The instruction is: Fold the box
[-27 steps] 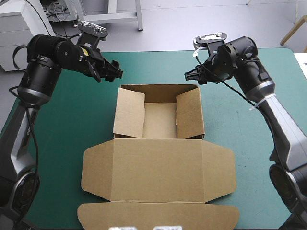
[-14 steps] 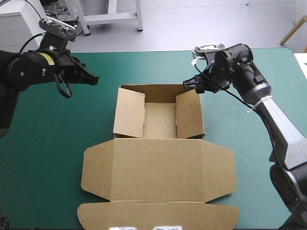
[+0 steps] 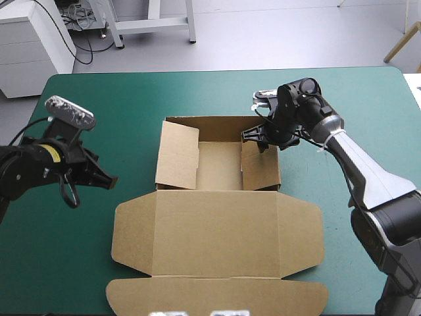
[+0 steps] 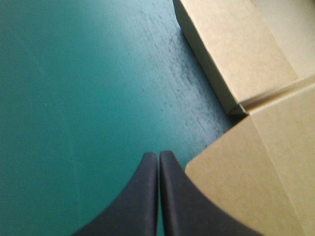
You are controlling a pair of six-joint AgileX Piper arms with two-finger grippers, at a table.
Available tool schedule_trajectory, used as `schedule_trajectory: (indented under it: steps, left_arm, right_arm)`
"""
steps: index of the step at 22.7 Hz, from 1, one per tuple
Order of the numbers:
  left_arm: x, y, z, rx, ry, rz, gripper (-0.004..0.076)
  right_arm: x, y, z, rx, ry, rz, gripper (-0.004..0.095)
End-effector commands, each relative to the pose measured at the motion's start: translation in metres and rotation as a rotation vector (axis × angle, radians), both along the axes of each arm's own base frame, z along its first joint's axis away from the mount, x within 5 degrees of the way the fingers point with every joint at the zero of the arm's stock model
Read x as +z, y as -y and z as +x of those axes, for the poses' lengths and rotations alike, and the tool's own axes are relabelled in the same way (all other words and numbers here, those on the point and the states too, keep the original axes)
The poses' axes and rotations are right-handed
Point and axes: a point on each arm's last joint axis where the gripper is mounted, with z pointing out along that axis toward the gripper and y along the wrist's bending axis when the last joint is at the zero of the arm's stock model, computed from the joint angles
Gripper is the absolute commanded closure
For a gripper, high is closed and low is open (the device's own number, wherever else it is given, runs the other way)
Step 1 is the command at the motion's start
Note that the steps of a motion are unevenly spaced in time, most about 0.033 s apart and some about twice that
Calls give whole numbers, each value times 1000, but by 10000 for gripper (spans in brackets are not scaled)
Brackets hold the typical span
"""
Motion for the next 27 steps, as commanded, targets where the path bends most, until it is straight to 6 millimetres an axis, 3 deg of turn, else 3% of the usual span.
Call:
schedule_trajectory:
  steps: [1,6,11,13,16,22,25,27]
  left_arm:
    - [-7,-10,-27,8,-12,-3,734]
    - [-34,-24,-68,4,25,-15,734]
    - [-79,-37,-107,0,57,-25,734]
    - [-99,-41,-118,3,42,-23,734]
    - [-125,-45,-129,9,48,-31,734]
    - [-151,-49,-140,20,36,-37,734]
    - [-158,-49,-141,20,25,-33,734]
    - [-159,-49,-141,20,26,-32,734]
  right_arm:
    - [16,2,0,-7,59,33,409]
    - [1,-2,6,-8,18,38,410]
    - [-12,-5,11,-4,-12,26,513]
    - [-14,-5,12,13,-12,20,635]
    - [-14,-4,12,32,-3,-2,921]
    - [-2,6,18,41,59,-53,927]
    - [13,24,24,22,107,-58,927]
    - [24,47,29,-6,141,-71,928]
